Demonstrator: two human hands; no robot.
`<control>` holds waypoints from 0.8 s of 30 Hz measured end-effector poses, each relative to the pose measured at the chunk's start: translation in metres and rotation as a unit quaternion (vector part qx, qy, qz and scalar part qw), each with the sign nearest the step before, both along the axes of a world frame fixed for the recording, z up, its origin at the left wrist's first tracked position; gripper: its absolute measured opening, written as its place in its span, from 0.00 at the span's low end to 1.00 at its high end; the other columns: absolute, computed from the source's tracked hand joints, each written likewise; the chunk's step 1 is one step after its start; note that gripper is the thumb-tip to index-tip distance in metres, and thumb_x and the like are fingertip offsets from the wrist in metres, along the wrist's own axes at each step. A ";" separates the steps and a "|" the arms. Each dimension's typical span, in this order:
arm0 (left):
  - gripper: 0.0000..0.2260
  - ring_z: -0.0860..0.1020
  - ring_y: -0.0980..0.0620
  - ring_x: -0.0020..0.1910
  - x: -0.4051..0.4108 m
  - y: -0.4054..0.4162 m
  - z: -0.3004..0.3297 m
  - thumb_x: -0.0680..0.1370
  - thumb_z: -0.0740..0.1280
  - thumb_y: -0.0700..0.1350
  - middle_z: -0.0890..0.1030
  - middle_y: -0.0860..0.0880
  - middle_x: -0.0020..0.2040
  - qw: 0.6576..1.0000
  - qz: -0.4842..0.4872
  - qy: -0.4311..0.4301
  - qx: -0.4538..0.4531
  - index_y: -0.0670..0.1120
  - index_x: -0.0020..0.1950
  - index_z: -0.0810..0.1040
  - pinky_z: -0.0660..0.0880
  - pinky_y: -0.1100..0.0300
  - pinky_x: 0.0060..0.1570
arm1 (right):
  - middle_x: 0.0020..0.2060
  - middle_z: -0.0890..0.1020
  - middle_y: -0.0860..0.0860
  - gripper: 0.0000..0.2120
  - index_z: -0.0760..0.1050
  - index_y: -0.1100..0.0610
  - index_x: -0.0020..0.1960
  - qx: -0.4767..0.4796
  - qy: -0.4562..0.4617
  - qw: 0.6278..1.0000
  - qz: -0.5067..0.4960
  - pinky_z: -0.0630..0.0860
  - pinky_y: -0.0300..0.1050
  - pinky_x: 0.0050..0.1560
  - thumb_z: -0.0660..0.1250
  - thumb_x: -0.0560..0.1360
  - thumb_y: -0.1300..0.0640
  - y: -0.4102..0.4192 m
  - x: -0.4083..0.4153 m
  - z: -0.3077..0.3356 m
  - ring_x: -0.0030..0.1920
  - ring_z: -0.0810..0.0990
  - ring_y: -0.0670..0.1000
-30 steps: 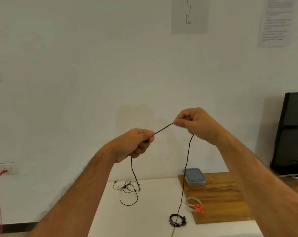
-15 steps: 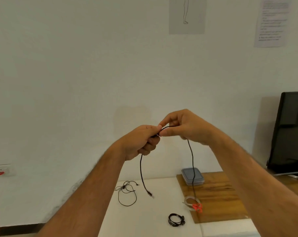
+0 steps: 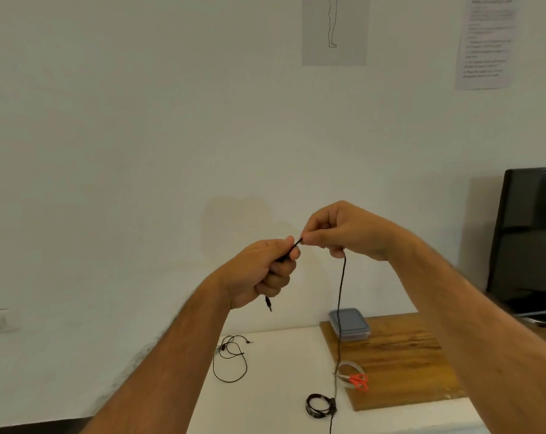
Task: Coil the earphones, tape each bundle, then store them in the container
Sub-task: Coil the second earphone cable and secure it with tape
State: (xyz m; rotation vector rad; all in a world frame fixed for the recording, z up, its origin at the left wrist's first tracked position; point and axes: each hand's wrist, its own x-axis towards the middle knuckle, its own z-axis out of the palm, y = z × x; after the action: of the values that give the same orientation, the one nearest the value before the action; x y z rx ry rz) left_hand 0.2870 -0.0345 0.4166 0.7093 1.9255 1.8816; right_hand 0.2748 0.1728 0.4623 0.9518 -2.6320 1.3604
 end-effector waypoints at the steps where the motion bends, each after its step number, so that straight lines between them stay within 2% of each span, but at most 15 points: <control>1: 0.17 0.52 0.56 0.27 0.000 0.000 -0.001 0.84 0.53 0.53 0.58 0.52 0.31 1.000 -0.001 -0.004 0.002 0.48 0.40 0.72 0.50 0.64 0.25 | 0.28 0.74 0.48 0.05 0.82 0.60 0.45 -0.015 0.015 1.000 -0.011 0.70 0.41 0.31 0.70 0.76 0.58 -0.001 -0.003 0.001 0.33 0.69 0.53; 3: 0.19 0.53 0.56 0.28 0.001 0.001 -0.005 0.83 0.53 0.55 0.58 0.52 0.31 1.000 -0.005 -0.009 0.005 0.48 0.40 0.73 0.51 0.64 0.26 | 0.29 0.74 0.50 0.06 0.82 0.59 0.44 -0.054 0.037 0.998 -0.024 0.69 0.42 0.31 0.70 0.76 0.58 -0.002 -0.007 0.001 0.34 0.69 0.54; 9: 0.24 0.52 0.54 0.29 0.009 0.011 -0.008 0.81 0.47 0.63 0.56 0.52 0.31 0.999 -0.037 -0.013 0.025 0.49 0.37 0.69 0.50 0.60 0.30 | 0.26 0.73 0.49 0.05 0.82 0.61 0.46 -0.121 0.061 0.991 -0.021 0.70 0.40 0.30 0.68 0.77 0.60 -0.014 -0.017 -0.014 0.28 0.69 0.47; 12: 0.24 0.51 0.54 0.30 0.011 0.016 -0.004 0.81 0.46 0.64 0.56 0.51 0.31 0.998 -0.041 -0.011 0.046 0.48 0.38 0.68 0.50 0.60 0.30 | 0.27 0.74 0.50 0.06 0.81 0.64 0.47 -0.194 0.063 0.978 -0.040 0.71 0.40 0.30 0.68 0.78 0.61 -0.020 -0.023 -0.025 0.27 0.70 0.47; 14: 0.23 0.51 0.53 0.29 0.011 0.018 -0.002 0.82 0.46 0.62 0.57 0.52 0.30 0.997 -0.039 0.003 0.060 0.48 0.38 0.67 0.50 0.59 0.30 | 0.30 0.76 0.54 0.06 0.80 0.63 0.48 -0.229 0.044 0.972 -0.039 0.72 0.41 0.31 0.68 0.77 0.60 -0.024 -0.026 -0.036 0.30 0.72 0.53; 16: 0.22 0.52 0.54 0.29 0.010 0.020 -0.001 0.83 0.47 0.59 0.58 0.53 0.29 0.996 -0.039 0.021 0.078 0.48 0.38 0.67 0.50 0.59 0.29 | 0.34 0.78 0.57 0.04 0.81 0.59 0.45 -0.248 0.011 0.968 -0.033 0.72 0.44 0.33 0.69 0.76 0.59 -0.029 -0.028 -0.050 0.34 0.72 0.56; 19: 0.18 0.52 0.54 0.28 0.006 0.021 -0.005 0.84 0.49 0.53 0.59 0.52 0.28 0.995 -0.030 0.023 0.097 0.47 0.39 0.67 0.51 0.59 0.29 | 0.31 0.75 0.55 0.08 0.78 0.55 0.38 -0.260 -0.033 0.964 -0.041 0.71 0.42 0.31 0.69 0.76 0.61 -0.035 -0.027 -0.076 0.29 0.70 0.51; 21: 0.16 0.53 0.54 0.28 0.001 0.019 -0.012 0.84 0.50 0.49 0.60 0.51 0.29 0.994 -0.011 0.013 0.108 0.47 0.40 0.68 0.51 0.59 0.29 | 0.29 0.74 0.54 0.09 0.76 0.58 0.39 -0.260 -0.058 0.963 -0.047 0.70 0.42 0.29 0.66 0.78 0.62 -0.042 -0.022 -0.097 0.26 0.69 0.48; 24: 0.13 0.59 0.53 0.28 -0.006 0.014 -0.026 0.83 0.51 0.47 0.65 0.51 0.30 0.993 0.027 0.006 0.112 0.46 0.42 0.69 0.53 0.58 0.32 | 0.27 0.76 0.51 0.11 0.77 0.58 0.39 -0.235 -0.085 0.967 -0.043 0.71 0.44 0.29 0.64 0.80 0.60 -0.053 -0.008 -0.131 0.25 0.71 0.49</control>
State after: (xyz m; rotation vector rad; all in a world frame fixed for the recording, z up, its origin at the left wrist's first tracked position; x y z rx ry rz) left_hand 0.2807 -0.0204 0.3907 0.7420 1.7746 2.1556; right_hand 0.2666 0.1197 0.3316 0.6735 -2.2461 1.9912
